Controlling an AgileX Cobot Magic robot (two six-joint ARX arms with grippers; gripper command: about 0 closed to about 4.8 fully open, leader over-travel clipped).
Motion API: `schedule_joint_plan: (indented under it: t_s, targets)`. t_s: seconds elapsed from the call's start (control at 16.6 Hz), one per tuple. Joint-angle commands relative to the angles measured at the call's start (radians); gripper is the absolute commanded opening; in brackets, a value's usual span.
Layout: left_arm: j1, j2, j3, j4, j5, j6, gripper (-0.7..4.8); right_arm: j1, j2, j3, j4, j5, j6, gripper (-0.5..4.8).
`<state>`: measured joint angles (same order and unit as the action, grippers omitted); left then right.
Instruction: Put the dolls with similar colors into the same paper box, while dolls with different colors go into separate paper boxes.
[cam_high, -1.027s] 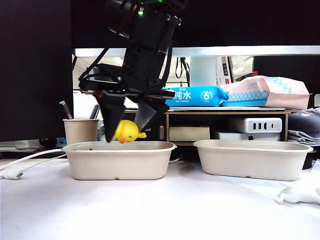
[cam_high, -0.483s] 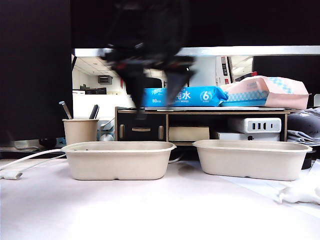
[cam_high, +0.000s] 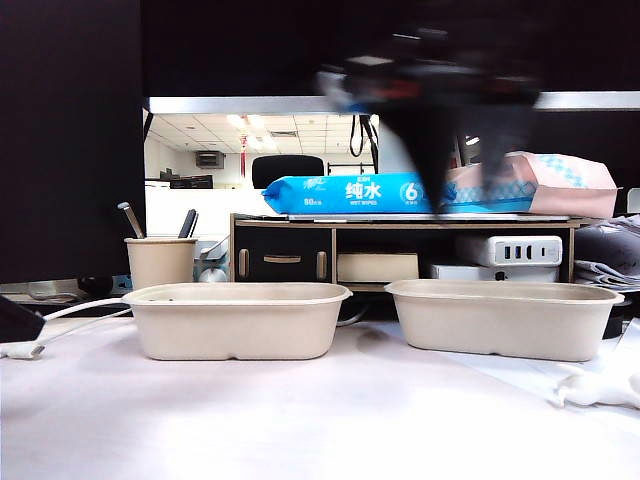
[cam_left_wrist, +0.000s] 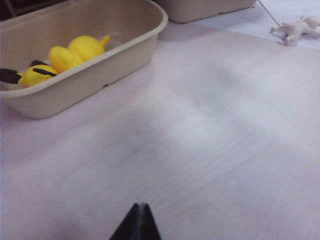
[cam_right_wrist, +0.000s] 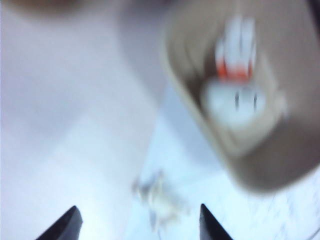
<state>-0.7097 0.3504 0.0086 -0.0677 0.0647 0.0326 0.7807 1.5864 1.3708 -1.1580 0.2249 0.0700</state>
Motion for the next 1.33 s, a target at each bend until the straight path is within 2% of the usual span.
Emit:
schedule_joint_plan:
  t_s: [0.06,0.24,0.54,0.66,0.85,0.97,1.33]
  targets:
    - [-0.001,-0.006,0.001,0.009,0.003,0.001,-0.05,-0.013,-0.107,-0.184,0.095,-0.083,0.005,3.05]
    - [-0.018,-0.013,0.001,0.010,0.000,0.001,-0.05,-0.013,-0.158,-0.337,0.127,-0.090,0.009,3.06]
    - [-0.175,0.022,0.001,0.010,0.001,0.001,-0.05,-0.018,-0.161,-0.432,0.206,-0.084,0.008,3.06]
    - [-0.229,0.067,0.001,0.010,0.001,0.001,-0.05,-0.049,-0.161,-0.455,0.253,-0.071,-0.005,3.06]
    - [-0.257,0.110,0.001,0.010,0.001,0.001,-0.05,-0.119,-0.161,-0.457,0.273,-0.099,-0.048,3.06]
    - [-0.257,0.114,0.001,0.010,0.001,0.001,-0.05,-0.182,-0.161,-0.457,0.272,-0.208,-0.101,3.06]
    - [-0.257,0.114,0.001,0.010,0.002,0.001,-0.05,-0.197,-0.129,-0.457,0.261,-0.234,-0.161,3.06]
